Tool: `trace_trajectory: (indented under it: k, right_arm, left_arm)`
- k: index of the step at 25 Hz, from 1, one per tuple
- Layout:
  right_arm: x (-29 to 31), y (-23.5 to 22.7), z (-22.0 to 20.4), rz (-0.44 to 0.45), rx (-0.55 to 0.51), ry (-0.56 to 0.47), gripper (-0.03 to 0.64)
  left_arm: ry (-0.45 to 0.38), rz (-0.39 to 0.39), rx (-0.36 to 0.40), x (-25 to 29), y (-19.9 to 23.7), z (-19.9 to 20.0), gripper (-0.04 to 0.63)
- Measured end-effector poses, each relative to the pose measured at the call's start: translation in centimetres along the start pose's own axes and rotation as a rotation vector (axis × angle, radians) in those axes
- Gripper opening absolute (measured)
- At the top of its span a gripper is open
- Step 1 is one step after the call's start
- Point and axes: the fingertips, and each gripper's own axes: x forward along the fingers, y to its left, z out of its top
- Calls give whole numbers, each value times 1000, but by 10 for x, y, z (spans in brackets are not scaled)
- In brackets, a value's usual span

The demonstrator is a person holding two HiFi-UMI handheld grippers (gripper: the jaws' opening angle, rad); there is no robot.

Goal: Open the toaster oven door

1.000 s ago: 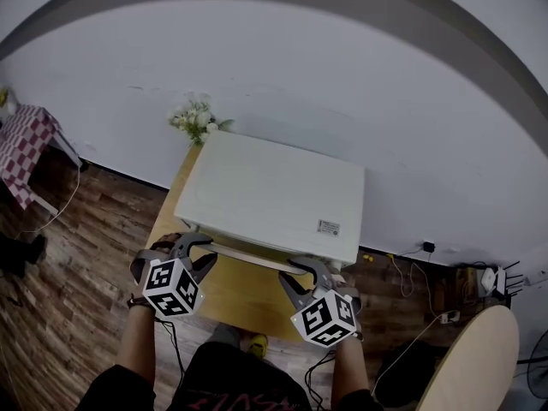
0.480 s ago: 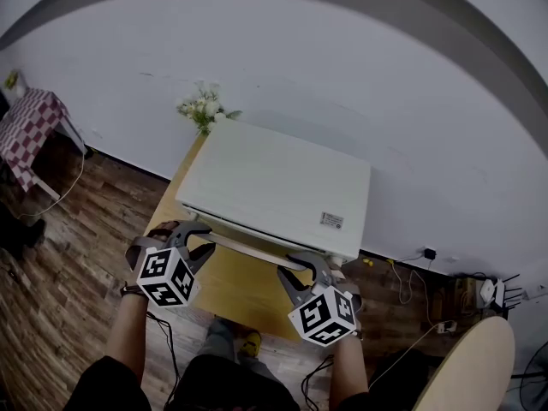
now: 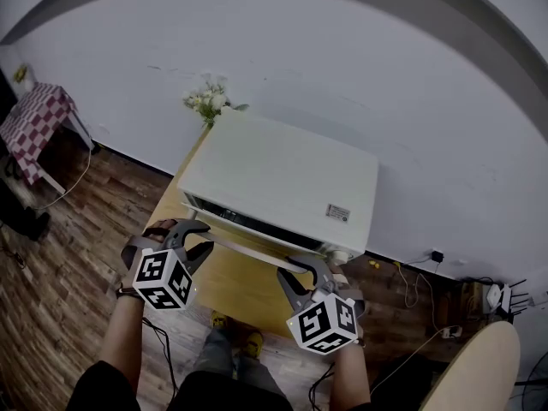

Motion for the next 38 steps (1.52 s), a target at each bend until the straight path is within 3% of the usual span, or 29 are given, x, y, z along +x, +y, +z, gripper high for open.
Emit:
trace_trajectory:
  k: [15,26,38]
  right_arm:
    - [-5,43,-8,-24,-9,32,109]
    - [-3,86,-23,-78,22,93,117]
    - [4,119,-39,-79,-32,173,112]
  left_arm:
    - [24,-21,83,-11,-40,-16,112]
    - [-26,-59,111,-18,-81,-35,103]
    - [-59,-111,158,-14,-114,-51,98]
